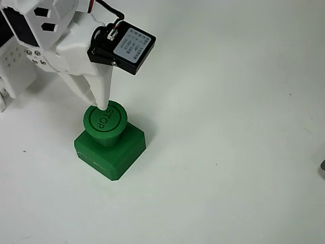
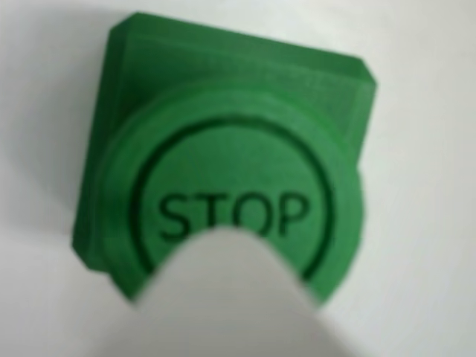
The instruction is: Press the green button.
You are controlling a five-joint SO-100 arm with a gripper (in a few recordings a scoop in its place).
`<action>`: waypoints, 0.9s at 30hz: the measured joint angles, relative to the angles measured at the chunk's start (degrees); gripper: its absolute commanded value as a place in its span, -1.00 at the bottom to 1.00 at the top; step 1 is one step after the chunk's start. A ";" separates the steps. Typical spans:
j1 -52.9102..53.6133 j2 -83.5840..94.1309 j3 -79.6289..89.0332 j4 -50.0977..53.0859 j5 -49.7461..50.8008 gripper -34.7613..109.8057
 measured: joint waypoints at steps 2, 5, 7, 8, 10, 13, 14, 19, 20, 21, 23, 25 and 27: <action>0.09 0.00 1.05 -0.62 0.35 -0.52; 0.09 0.00 2.64 -1.58 0.70 -0.52; 0.00 0.00 3.96 -2.64 1.23 -0.52; 0.00 0.00 4.57 -3.25 1.41 -0.52; -0.09 0.09 6.24 -4.57 1.49 -0.52; -0.70 0.09 7.82 -6.33 2.46 -0.52; -0.62 -0.09 8.26 -6.86 2.64 -0.52; -1.41 -0.53 10.11 -8.70 2.64 -0.52; -1.67 -0.88 10.63 -8.96 2.99 -0.52; -1.85 -1.05 10.99 -9.32 3.25 -0.52; -1.76 -1.05 11.78 -10.02 3.52 -0.52; -1.76 -0.79 12.22 -10.37 3.60 -0.52; -1.76 -0.79 12.57 -10.46 3.60 -0.52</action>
